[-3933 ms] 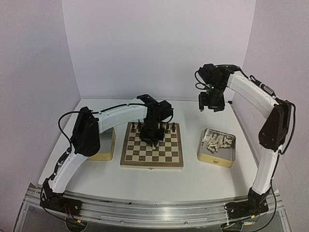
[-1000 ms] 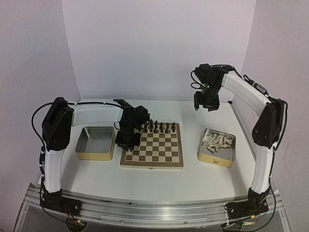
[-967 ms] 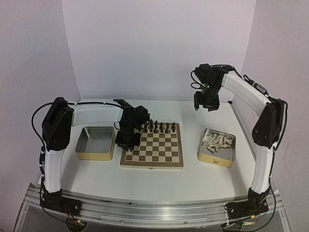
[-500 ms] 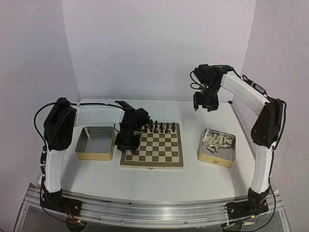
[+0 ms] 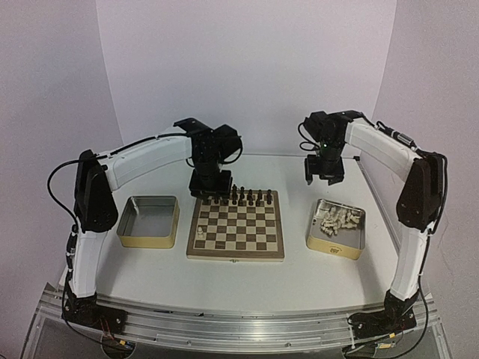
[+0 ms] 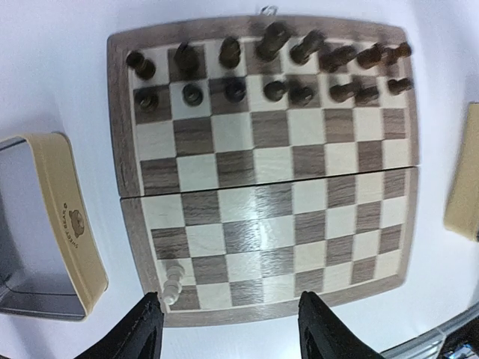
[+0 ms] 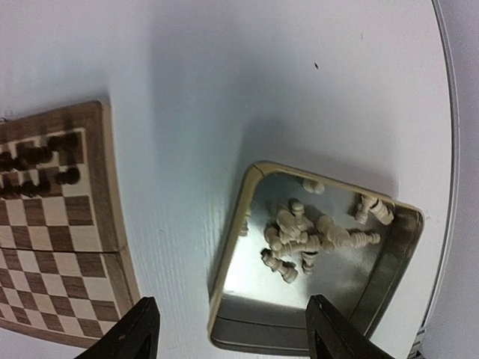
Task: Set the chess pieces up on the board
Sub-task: Pick up the chess piece from the storage box.
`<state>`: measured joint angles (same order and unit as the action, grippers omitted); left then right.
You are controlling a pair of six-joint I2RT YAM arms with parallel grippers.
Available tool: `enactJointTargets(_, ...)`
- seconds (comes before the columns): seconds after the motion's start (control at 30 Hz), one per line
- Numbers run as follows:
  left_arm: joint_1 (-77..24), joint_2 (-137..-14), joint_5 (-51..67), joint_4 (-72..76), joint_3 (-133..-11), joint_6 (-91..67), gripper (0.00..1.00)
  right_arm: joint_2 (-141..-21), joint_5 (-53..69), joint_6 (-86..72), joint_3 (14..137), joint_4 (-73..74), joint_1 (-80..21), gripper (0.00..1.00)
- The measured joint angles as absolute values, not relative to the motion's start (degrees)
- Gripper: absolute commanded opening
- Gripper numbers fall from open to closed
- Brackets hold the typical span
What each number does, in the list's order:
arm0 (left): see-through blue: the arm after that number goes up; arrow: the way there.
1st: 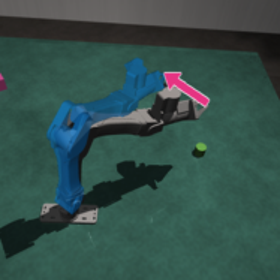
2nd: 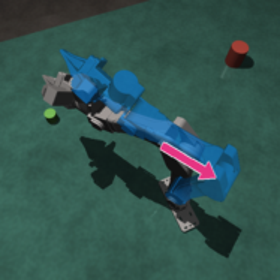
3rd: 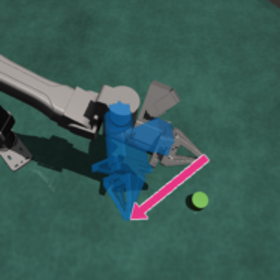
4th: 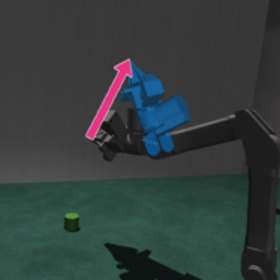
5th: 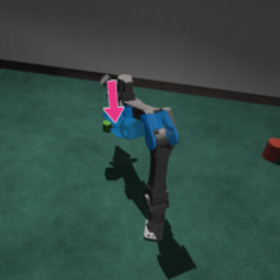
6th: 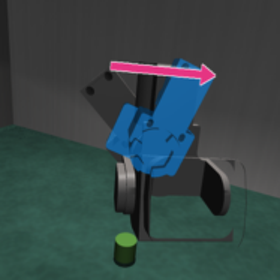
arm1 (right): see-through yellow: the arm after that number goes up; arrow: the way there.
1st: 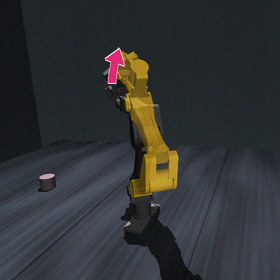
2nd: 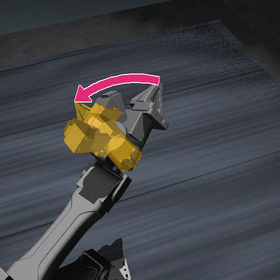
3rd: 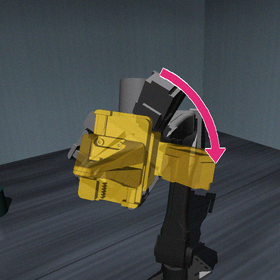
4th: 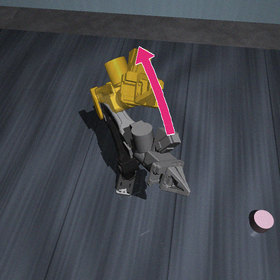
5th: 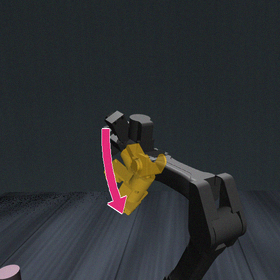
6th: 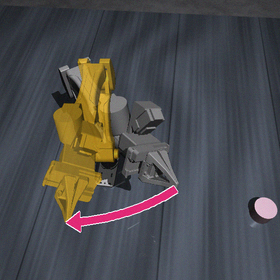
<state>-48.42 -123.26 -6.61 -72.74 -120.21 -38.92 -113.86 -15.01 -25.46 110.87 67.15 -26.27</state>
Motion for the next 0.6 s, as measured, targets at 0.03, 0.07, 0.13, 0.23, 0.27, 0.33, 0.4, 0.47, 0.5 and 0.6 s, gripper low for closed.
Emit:
enactJointTargets(0.03,-48.42,-123.65,-6.4,-72.84,-123.12,-38.51,0.61,-112.52,-14.88,-25.76,107.82,67.29,-25.72,0.66)
enactJointTargets(0.07,-48.42,-123.96,-5.96,-72.93,-125.43,-38.08,0.61,-110.91,-14.72,-26.19,104.59,67.31,-24.91,0.66)
enactJointTargets(0.13,-48.42,-124.11,-5.03,-72.21,-127.71,-37.26,0.62,-107.54,-14.05,-27.17,98.35,67.52,-23.18,0.66)
enactJointTargets(0.23,-48.42,-124.11,-2.72,-70.14,-127.7,-35.9,0.65,-102.79,-12.9,-29.0,90.76,67.56,-20.87,0.66)
enactJointTargets(0.27,-48.42,-124.11,-1.76,-69.6,-127.19,-35.57,0.66,-101.56,-12.36,-29.61,88.85,67.24,-20.62,0.66)
enactJointTargets(0.33,-48.42,-124.27,-0.25,-68.83,-126.6,-34.89,0.68,-99.8,-11.41,-30.71,85.72,66.53,-20.54,0.63)
enactJointTargets(0.4,-48.42,-124.59,0.93,-68.12,-126.56,-34.37,0.71,-99.13,-10.4,-31.66,83.32,65.5,-20.53,0.55)
enactJointTargets(0.47,-48.43,-124.9,1.97,-67.27,-126.56,-34.16,0.73,-99.12,-9.05,-32.62,81.19,63.57,-20.33,0.51)
enactJointTargets(0.5,-48.47,-125.03,2.39,-66.96,-126.56,-34.09,0.73,-99.2,-8.41,-33.21,80.12,62.61,-20.08,0.51)
enactJointTargets(0.6,-48.7,-125.44,3.14,-66.29,-126.56,-33.95,0.74,-99.55,-7.01,-33.55,77.75,60.12,-19.29,0.51)
